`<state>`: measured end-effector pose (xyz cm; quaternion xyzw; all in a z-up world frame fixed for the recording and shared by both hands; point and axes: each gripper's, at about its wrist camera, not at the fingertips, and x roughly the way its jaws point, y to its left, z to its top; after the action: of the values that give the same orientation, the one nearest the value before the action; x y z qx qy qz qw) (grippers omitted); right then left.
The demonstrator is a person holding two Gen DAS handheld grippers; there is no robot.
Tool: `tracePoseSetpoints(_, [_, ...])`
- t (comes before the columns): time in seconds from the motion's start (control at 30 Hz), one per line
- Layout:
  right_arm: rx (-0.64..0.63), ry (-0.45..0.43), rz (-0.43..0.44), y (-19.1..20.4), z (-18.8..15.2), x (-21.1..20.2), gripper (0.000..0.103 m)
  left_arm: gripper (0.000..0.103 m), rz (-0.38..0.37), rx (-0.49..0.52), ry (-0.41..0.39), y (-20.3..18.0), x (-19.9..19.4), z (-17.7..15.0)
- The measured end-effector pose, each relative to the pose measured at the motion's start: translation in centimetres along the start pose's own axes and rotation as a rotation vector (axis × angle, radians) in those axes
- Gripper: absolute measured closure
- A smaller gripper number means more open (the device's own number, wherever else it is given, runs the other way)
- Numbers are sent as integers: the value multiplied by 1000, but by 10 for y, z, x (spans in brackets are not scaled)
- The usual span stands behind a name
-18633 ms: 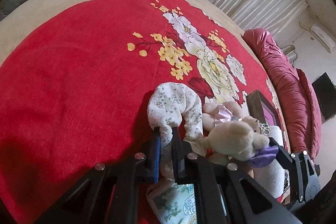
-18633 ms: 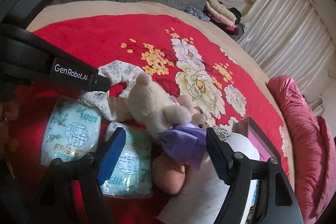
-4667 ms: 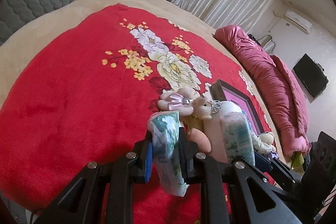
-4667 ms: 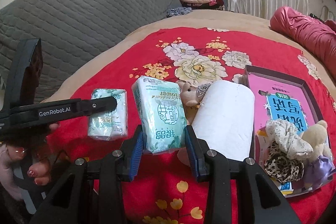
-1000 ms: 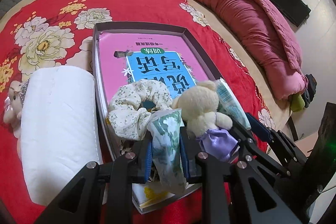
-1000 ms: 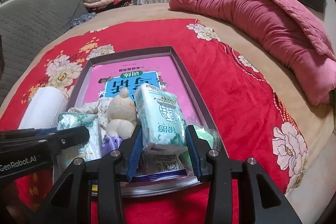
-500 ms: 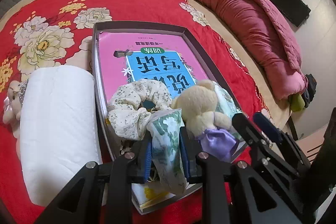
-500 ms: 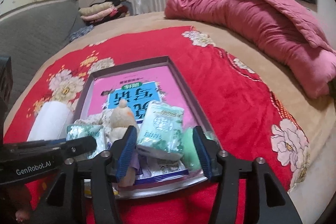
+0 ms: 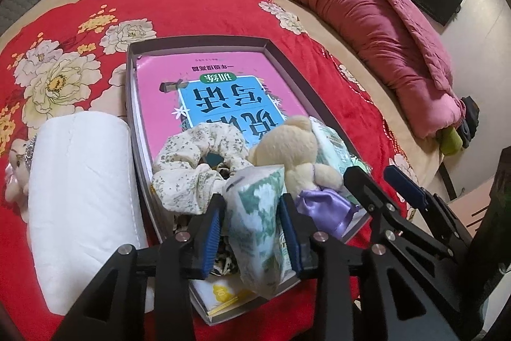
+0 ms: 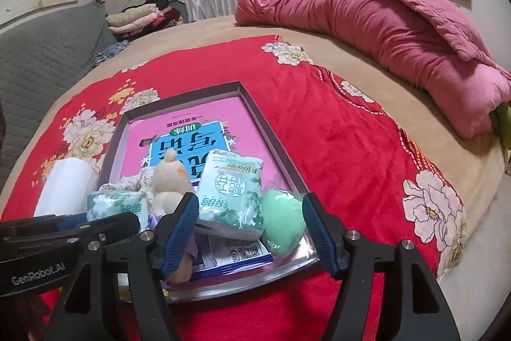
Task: Organize soft objects
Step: 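Lower the pad pack into the tray with the left tool while the right lowers its pack, then open the left tool to release its pad pack while the right releases the other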
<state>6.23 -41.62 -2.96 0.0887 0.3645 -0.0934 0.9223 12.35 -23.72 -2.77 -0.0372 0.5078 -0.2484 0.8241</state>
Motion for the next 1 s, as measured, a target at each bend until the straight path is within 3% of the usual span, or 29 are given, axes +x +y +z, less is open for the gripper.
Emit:
tracePoseSetpoints(0.07, [14, -3, -6, -3, 0, 0, 33, 61, -10, -3, -2, 0, -1, 0])
tracePoseSetpoints(0.4, [29, -3, -19, -6, 0, -1, 31, 59, -49, -12, -24, 1, -9, 2])
tracePoseSetpoints(0.53, [31, -3, -23, -7, 0, -1, 29, 49, -72, -11, -50, 1, -17, 2])
tracePoseSetpoints(0.77, [41, -1, -28, -9, -1, -1, 29, 48, -84, 10, -90, -4, -31, 4])
tracePoseSetpoints(1.0, [53, -19, -50, -12, 0, -4, 28, 47, -34, 29, -224, 1, -73, 4])
